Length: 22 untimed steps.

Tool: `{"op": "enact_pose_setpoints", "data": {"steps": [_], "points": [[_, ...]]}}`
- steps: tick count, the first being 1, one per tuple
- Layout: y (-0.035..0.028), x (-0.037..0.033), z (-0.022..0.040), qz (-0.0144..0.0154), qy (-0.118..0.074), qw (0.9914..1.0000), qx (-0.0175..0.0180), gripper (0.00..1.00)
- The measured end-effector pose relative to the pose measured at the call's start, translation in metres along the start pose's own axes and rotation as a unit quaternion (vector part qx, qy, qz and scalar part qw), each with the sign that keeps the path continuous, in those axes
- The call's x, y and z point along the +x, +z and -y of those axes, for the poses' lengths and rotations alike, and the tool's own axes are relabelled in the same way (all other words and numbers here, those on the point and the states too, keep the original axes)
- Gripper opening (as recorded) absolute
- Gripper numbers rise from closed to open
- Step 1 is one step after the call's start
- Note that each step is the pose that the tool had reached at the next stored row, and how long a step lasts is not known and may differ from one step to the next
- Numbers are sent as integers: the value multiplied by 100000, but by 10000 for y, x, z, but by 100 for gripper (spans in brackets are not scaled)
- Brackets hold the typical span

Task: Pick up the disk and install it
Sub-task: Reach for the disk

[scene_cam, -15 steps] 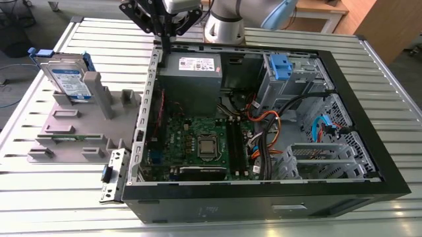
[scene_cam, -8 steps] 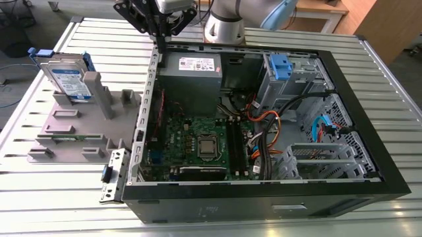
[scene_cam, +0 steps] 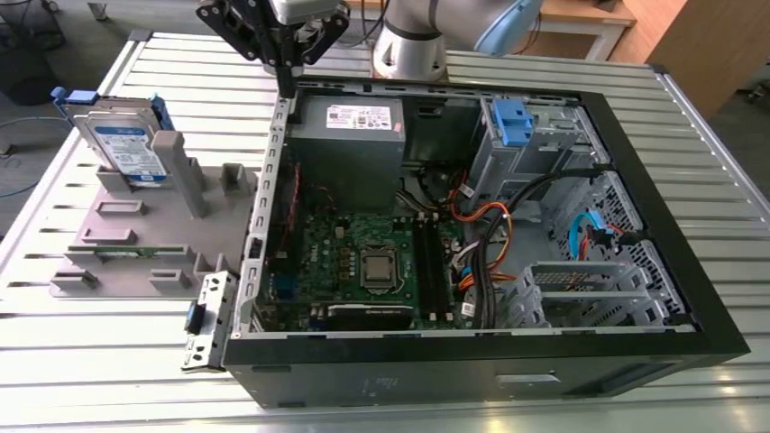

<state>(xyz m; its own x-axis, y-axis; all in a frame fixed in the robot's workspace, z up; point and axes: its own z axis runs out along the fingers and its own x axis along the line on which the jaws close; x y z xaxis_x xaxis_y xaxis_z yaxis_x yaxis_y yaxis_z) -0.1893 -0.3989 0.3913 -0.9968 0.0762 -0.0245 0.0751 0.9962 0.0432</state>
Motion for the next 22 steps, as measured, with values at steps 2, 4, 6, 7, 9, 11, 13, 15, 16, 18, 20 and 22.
{"op": "enact_pose_setpoints", "data": {"steps": [2, 4, 6, 7, 9, 11, 13, 15, 16, 18, 20, 22], "points": [[0, 20, 2, -1, -4, 100000, 4, 11], [0, 37, 3, -2, -5, 100000, 4, 11], [0, 55, 4, -1, -2, 100000, 2, 11], [0, 63, 5, -1, -4, 100000, 3, 11], [0, 80, 6, -1, -3, 100000, 4, 11], [1, 94, 7, -1, -5, 100000, 4, 11], [1, 103, 7, 2, -3, 100000, -1, 11], [0, 104, 8, -5, -13, 100000, 7, 11], [0, 105, 8, -6, -8, 100000, 5, 11], [0, 105, 8, -4, -2, 100000, 5, 11], [0, 112, 9, -2, -4, 100000, 4, 11], [0, 113, 9, -2, -2, 100000, 3, 11]]}}
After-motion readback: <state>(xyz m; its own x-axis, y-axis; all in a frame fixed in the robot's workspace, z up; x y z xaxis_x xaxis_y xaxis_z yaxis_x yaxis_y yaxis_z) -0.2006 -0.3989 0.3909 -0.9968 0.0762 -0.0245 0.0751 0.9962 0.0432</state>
